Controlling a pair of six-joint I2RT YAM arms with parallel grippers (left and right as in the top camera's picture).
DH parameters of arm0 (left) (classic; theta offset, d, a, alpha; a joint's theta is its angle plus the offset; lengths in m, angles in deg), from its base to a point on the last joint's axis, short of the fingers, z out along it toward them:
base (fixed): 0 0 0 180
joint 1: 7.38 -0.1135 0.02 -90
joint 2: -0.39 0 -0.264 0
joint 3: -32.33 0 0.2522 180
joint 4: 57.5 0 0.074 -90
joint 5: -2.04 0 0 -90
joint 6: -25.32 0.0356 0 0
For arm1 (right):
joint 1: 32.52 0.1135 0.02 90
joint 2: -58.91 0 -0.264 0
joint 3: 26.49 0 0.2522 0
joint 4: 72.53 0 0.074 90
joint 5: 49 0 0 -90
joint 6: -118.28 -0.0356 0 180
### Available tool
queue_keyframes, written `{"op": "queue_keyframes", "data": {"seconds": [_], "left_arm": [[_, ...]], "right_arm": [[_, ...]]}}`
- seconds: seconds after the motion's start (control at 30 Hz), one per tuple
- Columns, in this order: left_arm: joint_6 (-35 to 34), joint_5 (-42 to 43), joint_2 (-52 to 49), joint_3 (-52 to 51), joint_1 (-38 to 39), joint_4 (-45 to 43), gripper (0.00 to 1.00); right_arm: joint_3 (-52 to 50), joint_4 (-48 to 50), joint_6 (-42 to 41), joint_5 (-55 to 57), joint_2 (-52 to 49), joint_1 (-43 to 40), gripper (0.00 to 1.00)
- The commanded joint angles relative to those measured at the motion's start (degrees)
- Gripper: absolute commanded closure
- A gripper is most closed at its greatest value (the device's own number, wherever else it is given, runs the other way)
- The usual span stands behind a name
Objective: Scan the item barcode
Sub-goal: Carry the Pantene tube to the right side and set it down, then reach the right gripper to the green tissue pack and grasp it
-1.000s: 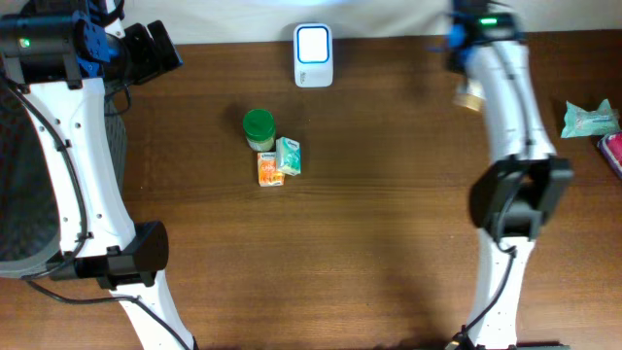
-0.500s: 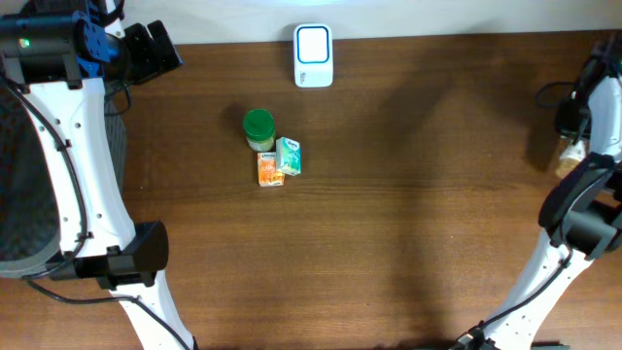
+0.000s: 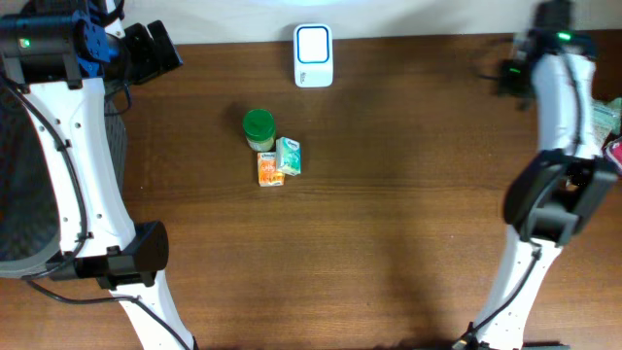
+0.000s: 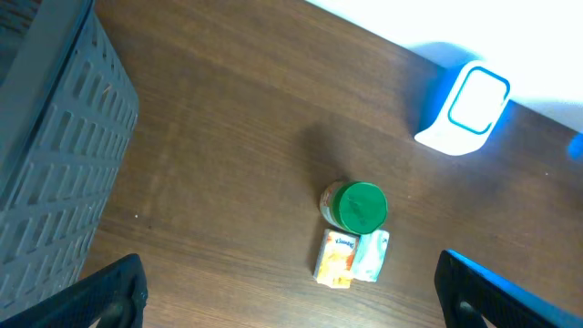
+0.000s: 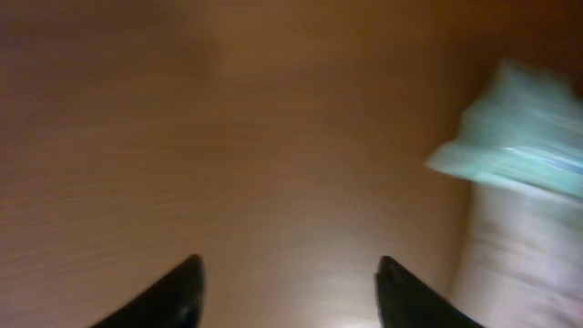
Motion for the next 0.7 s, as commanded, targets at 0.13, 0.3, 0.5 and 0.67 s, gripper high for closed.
{"op": "queue_keyframes", "data": {"seconds": [0.13, 0.3, 0.5, 0.67], "left_arm": [[0.87, 0.37, 0.9, 0.13, -0.13, 0.02, 0.01], [0.87, 0.37, 0.9, 0.13, -0.13, 0.02, 0.01], [0.87, 0.37, 0.9, 0.13, -0.13, 0.02, 0.01], [0.87, 0.37, 0.9, 0.13, -0.13, 0.02, 0.01]], "right_arm": [[-0.72, -6.45, -0.42, -29.05, 1.68, 21.75, 0.19], [-5.16, -1.57, -7.54, -27.47, 0.63, 33.57, 0.19], [-8.24, 3.39, -21.53, -7.43, 0.59, 43.89, 0.29], [-8.33, 4.11, -31.56, 1.44, -0.83, 49.88, 0.36]]}}
